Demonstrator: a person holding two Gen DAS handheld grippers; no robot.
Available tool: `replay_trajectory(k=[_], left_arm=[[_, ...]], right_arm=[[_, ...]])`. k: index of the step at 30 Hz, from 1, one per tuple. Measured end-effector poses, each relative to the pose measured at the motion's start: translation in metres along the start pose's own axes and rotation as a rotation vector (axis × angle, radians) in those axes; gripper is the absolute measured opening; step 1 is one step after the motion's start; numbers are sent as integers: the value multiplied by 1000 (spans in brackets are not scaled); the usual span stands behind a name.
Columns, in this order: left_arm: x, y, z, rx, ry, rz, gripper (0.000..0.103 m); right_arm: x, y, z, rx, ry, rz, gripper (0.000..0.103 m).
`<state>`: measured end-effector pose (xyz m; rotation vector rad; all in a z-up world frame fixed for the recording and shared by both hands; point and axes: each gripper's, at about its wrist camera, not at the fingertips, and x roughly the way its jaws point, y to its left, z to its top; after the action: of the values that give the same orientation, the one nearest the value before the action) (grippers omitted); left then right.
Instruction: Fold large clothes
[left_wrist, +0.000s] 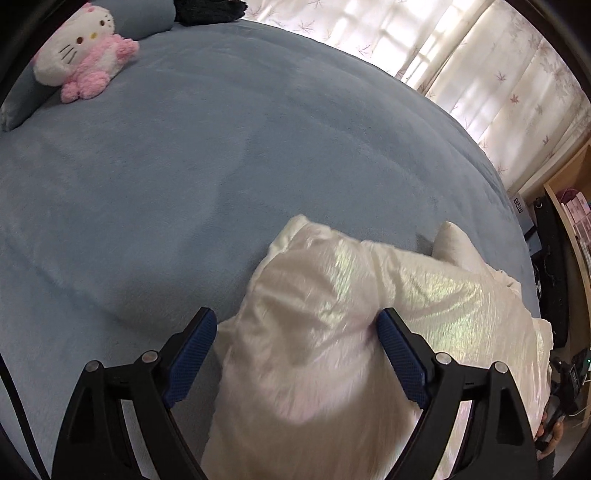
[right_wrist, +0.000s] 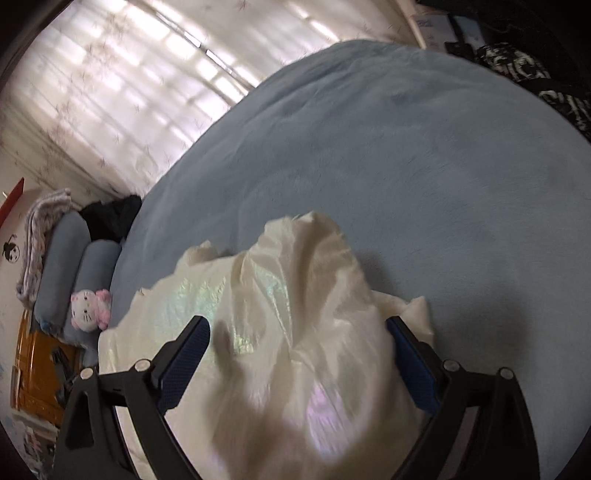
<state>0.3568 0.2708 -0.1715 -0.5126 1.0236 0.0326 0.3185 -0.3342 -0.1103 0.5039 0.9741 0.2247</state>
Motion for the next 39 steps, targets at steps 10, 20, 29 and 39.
replay_trajectory(k=[10, 20, 29, 39], left_arm=[[-18, -46, -19, 157, -154, 112, 13], [-78, -81, 1, 123, -319, 189, 9], [20, -95, -2, 205, -189, 476, 11], [49, -97, -13, 230, -204, 563, 14]], right_arm=[[-7, 21, -18, -117, -103, -83, 33], [-74, 69, -15, -186, -349, -188, 15], [15, 41, 1, -100, -168, -388, 19], [37, 13, -10, -24, -174, -375, 33]])
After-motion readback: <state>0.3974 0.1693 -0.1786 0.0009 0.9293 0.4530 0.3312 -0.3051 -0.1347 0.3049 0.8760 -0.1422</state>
